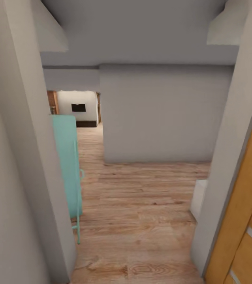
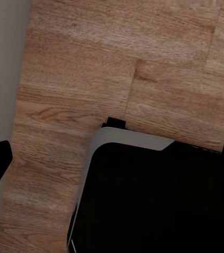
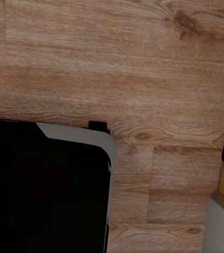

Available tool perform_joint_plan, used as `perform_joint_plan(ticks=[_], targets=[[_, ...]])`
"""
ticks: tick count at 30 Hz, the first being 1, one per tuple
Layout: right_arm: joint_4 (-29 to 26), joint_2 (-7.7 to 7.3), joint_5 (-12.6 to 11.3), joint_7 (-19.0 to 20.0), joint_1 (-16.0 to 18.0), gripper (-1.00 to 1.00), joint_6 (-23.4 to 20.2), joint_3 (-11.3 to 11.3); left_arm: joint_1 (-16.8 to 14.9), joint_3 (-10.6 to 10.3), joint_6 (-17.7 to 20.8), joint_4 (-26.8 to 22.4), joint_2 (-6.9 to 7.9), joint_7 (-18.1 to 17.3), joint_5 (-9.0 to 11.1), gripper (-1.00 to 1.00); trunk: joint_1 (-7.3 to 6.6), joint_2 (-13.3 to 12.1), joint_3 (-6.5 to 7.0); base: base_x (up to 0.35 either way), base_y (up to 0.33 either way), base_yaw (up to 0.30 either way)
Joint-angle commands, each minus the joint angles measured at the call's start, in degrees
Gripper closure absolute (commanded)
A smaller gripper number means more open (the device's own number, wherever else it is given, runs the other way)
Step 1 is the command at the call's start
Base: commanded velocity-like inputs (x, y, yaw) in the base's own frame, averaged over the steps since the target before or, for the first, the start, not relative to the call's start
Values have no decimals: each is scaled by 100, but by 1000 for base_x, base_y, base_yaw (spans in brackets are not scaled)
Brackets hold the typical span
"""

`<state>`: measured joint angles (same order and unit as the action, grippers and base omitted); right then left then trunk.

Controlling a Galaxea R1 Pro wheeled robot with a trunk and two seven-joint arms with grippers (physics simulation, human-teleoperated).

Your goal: Move the two storage containers from the living room to the garage. In the garage, place one container on the floor and stack the other container on top of it (either order is fine).

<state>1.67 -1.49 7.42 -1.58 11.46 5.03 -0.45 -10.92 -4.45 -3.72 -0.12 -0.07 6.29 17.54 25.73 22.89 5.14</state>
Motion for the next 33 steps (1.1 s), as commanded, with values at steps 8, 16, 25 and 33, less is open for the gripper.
perform_joint_plan(ticks=[8, 16, 25, 33], targets=[[18, -1, 57, -17, 6, -100, 40, -8, 0, -48, -15, 3, -2, 13, 48, -100, 5, 3, -2, 323, 0, 0], [18, -1, 58, -17, 6, -100, 33, -8, -2, -48, -8, 3, 2, 13, 48, -100, 5, 3, -2, 323, 0, 0], [18, 7, 66, -17, 6, -100, 36, -2, -3, -43, -11, 3, 8, 13, 48, -100, 5, 3, -2, 323, 0, 0], [18, 1, 75, -17, 6, -100, 40, -3, -1, -39, -6, 3, 15, 13, 48, -100, 5, 3, -2, 323, 0, 0]])
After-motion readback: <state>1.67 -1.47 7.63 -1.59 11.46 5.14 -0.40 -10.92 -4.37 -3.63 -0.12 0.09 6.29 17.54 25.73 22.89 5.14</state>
